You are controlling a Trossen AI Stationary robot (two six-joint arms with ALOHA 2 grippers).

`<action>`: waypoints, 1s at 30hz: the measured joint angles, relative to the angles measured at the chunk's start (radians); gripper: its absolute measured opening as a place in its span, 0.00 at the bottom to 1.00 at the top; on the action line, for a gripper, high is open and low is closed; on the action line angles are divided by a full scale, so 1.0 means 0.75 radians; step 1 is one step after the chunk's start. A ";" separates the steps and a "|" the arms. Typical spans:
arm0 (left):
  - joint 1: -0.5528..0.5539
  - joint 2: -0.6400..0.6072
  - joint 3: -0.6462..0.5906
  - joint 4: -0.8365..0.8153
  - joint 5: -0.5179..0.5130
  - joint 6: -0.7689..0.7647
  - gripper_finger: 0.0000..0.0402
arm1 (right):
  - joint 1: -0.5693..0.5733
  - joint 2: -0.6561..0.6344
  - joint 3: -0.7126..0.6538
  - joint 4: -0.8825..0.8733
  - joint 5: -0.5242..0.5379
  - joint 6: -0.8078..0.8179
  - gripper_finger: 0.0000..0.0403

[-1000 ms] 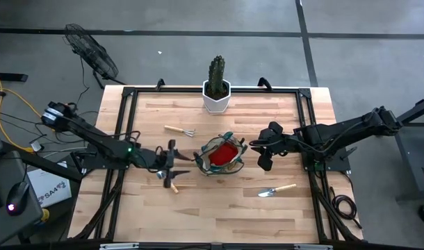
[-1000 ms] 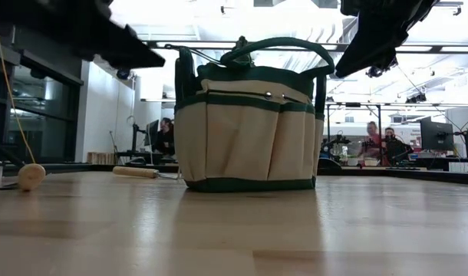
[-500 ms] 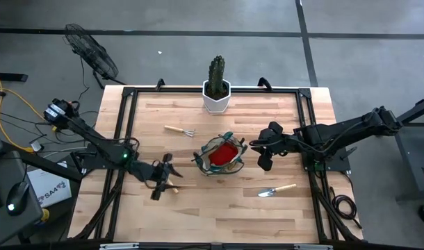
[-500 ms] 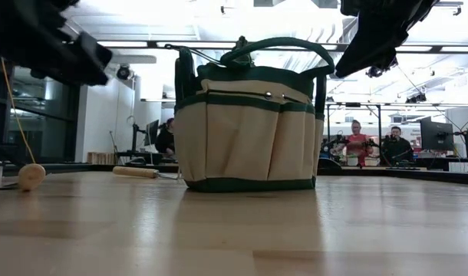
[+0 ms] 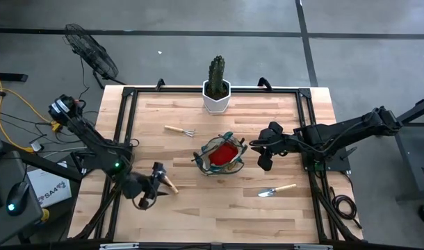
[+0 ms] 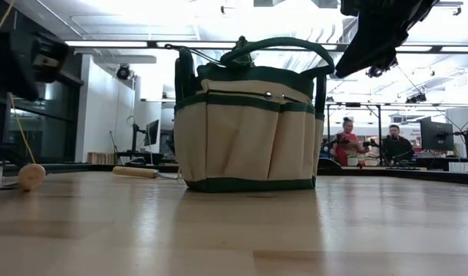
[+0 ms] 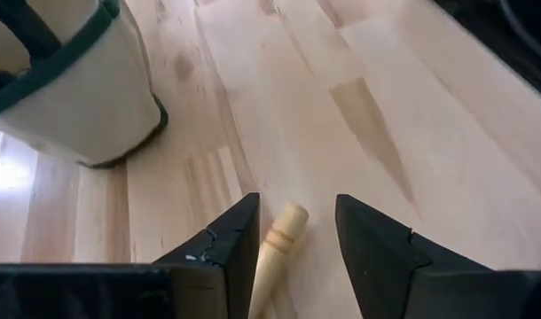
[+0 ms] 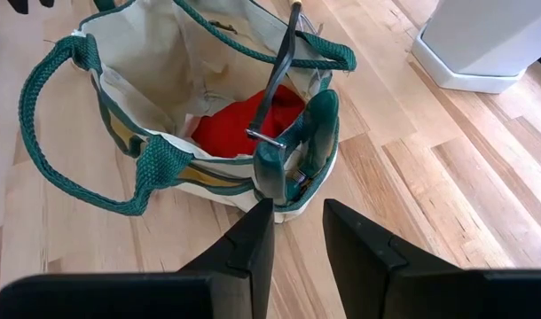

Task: Pick & Place Garden tools in Gardening bag
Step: Put the brown trowel into the brown gardening bag

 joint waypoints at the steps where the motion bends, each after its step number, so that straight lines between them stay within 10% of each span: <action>1: -0.012 0.000 0.000 -0.018 -0.012 -0.012 0.35 | 0.000 0.000 0.000 0.000 -0.001 0.000 0.23; 30: -0.026 0.246 0.000 -0.060 -0.100 0.027 0.58 | 0.000 0.000 0.000 -0.003 -0.001 -0.001 0.23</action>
